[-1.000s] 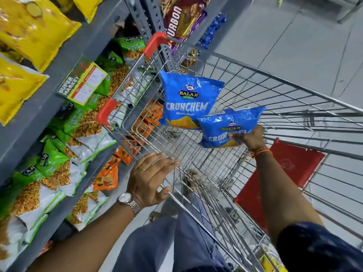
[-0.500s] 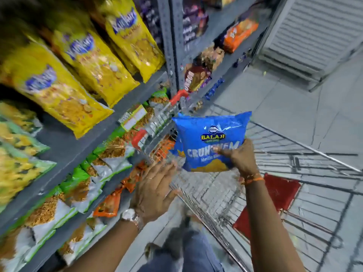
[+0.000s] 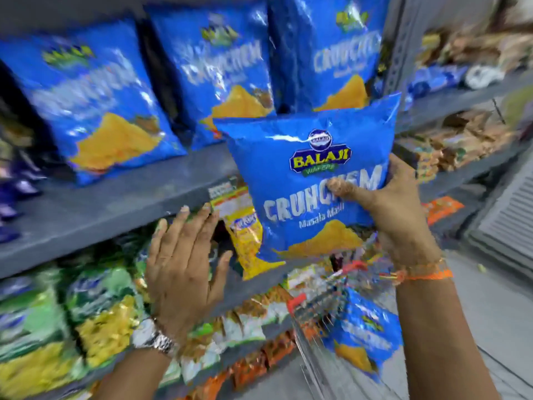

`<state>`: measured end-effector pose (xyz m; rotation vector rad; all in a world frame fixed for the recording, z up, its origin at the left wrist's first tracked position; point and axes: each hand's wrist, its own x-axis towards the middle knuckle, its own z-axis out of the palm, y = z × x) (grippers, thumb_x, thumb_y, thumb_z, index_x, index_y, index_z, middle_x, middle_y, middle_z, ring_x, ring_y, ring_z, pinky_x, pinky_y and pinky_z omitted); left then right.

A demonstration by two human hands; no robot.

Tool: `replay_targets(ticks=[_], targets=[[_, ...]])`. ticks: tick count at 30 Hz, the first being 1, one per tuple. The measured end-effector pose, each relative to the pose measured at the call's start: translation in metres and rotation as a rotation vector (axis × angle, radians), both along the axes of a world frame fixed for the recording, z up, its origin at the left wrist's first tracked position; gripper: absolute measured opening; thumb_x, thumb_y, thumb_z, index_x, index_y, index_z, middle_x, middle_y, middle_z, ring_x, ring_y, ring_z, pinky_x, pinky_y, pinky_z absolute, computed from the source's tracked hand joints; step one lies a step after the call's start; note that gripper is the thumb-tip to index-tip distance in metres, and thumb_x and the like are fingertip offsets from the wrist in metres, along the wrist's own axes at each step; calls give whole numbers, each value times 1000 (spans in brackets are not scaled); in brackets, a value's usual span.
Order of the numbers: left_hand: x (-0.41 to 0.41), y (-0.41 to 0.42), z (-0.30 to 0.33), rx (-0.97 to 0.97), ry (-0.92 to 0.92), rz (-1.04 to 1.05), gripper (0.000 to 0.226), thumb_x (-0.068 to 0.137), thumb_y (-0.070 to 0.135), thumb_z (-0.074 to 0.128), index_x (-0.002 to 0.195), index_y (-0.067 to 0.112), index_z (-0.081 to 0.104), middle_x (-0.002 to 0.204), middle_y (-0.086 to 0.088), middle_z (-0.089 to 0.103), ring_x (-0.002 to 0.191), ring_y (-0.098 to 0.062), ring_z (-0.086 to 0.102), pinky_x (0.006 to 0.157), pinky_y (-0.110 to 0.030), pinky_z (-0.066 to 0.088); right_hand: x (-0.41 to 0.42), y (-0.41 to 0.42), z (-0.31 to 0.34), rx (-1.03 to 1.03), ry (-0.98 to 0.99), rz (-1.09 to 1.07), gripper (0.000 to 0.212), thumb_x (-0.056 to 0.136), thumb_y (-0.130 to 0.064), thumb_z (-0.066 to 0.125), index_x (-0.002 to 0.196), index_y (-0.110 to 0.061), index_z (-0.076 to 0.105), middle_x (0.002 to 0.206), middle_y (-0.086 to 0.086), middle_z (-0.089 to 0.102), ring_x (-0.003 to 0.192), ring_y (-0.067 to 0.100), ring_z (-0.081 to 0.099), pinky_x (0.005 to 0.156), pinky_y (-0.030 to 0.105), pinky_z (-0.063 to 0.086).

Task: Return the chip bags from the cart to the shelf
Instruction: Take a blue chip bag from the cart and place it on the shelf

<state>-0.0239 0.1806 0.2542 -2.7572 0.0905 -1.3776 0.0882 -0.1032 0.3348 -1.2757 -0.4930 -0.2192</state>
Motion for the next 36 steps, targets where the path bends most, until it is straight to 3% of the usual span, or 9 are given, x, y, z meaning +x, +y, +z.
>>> replay_targets(ticks=[4, 7, 12, 14, 21, 24, 31, 36], targets=[[-4, 38, 28, -19, -65, 122, 55, 100, 40, 46, 148, 13, 49, 151, -6, 54, 147, -29, 40, 126, -45, 21, 15, 36, 54, -13, -87, 43, 35, 70, -9, 88, 99, -21, 73, 93, -3, 81, 86, 16, 78, 73, 31, 63], [-3, 52, 35, -67, -45, 155, 52, 100, 38, 47, 143, 9, 54, 146, -9, 58, 143, -32, 45, 126, -46, 24, 32, 62, 84, -2, -113, 56, 27, 72, -4, 87, 87, -23, 76, 87, -3, 81, 82, 17, 77, 74, 36, 64], [6, 57, 31, -104, 13, 137, 51, 100, 38, 45, 138, 7, 60, 139, -10, 63, 131, -33, 57, 120, -45, 33, 71, 95, 112, -1, -79, 149, 17, 77, -6, 84, 90, -3, 73, 81, 2, 80, 77, 17, 77, 73, 30, 61], [9, 59, 27, -104, -3, 132, 50, 100, 37, 46, 138, 7, 60, 137, -11, 64, 127, -32, 59, 118, -44, 34, 84, 104, 116, 7, -81, 164, 20, 78, -4, 83, 93, 3, 71, 79, 4, 79, 75, 18, 75, 72, 29, 59], [17, 64, 17, -139, -18, 116, 51, 102, 40, 42, 141, 11, 58, 140, -6, 63, 131, -25, 56, 121, -40, 32, 114, 121, 103, -30, -87, 152, 42, 70, -8, 90, 107, -5, 71, 99, 4, 82, 95, 23, 78, 75, 33, 63], [18, 65, 15, -154, -6, 123, 53, 102, 41, 40, 142, 11, 57, 141, -5, 62, 132, -25, 55, 122, -40, 30, 121, 123, 92, -45, -87, 95, 43, 70, -12, 91, 109, -10, 70, 100, 0, 81, 95, 18, 78, 75, 30, 63], [19, 63, 12, -164, -11, 120, 54, 101, 41, 41, 143, 10, 56, 142, -6, 61, 133, -26, 55, 121, -43, 31, 119, 117, 67, -132, -105, -56, 74, 65, -18, 94, 128, -11, 55, 118, -3, 71, 107, 0, 70, 81, 16, 59], [18, 63, 13, -170, -10, 119, 55, 103, 43, 37, 142, 10, 57, 142, -5, 61, 131, -26, 56, 119, -45, 33, 121, 119, 56, -73, -107, -53, 70, 70, -8, 91, 128, -16, 54, 112, -10, 71, 99, -4, 72, 77, 17, 60]])
